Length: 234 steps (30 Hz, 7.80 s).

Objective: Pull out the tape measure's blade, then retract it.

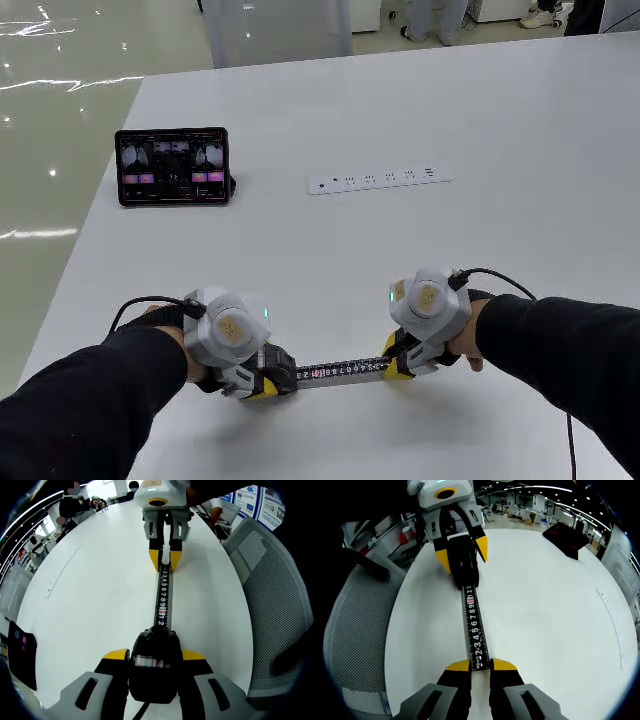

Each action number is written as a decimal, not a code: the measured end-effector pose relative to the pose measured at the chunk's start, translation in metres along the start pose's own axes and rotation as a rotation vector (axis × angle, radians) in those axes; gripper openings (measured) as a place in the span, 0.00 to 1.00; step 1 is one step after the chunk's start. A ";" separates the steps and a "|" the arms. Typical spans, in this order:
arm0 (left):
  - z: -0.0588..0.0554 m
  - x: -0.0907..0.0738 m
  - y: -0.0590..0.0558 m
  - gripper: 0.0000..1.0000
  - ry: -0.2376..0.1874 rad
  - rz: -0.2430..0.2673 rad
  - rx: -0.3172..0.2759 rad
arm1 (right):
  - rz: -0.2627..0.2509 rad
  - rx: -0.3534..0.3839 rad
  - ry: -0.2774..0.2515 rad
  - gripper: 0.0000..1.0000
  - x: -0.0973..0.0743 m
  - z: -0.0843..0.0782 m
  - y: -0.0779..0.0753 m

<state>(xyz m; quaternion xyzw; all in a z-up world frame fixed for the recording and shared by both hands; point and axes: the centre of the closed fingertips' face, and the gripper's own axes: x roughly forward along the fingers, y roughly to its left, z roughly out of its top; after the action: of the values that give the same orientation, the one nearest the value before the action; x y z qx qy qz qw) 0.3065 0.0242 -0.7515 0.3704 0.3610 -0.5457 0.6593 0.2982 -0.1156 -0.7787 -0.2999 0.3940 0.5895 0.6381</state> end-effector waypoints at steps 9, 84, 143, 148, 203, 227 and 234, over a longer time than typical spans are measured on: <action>0.000 0.000 0.000 0.33 0.000 0.001 0.001 | -0.001 0.004 0.002 0.09 -0.004 -0.006 -0.001; 0.000 0.000 0.000 0.33 0.003 0.006 -0.002 | -0.018 0.021 0.032 0.09 -0.028 -0.044 -0.011; 0.000 0.000 0.000 0.33 0.001 0.013 -0.014 | -0.024 0.037 0.047 0.09 -0.044 -0.071 -0.017; 0.000 0.000 0.001 0.33 0.000 0.013 -0.015 | -0.025 0.040 0.048 0.09 -0.045 -0.073 -0.017; 0.000 0.000 0.001 0.33 -0.011 0.020 -0.022 | -0.039 0.050 0.066 0.09 -0.054 -0.087 -0.021; 0.000 0.004 0.006 0.37 -0.053 0.060 -0.037 | -0.061 -0.055 0.115 0.12 -0.053 -0.087 -0.018; 0.000 0.003 0.003 0.36 -0.036 0.038 0.015 | -0.069 -0.047 0.123 0.12 -0.053 -0.086 -0.017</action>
<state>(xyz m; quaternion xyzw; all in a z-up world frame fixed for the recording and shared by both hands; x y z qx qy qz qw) 0.3102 0.0237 -0.7538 0.3724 0.3379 -0.5424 0.6730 0.3028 -0.2185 -0.7787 -0.3641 0.4079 0.5566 0.6255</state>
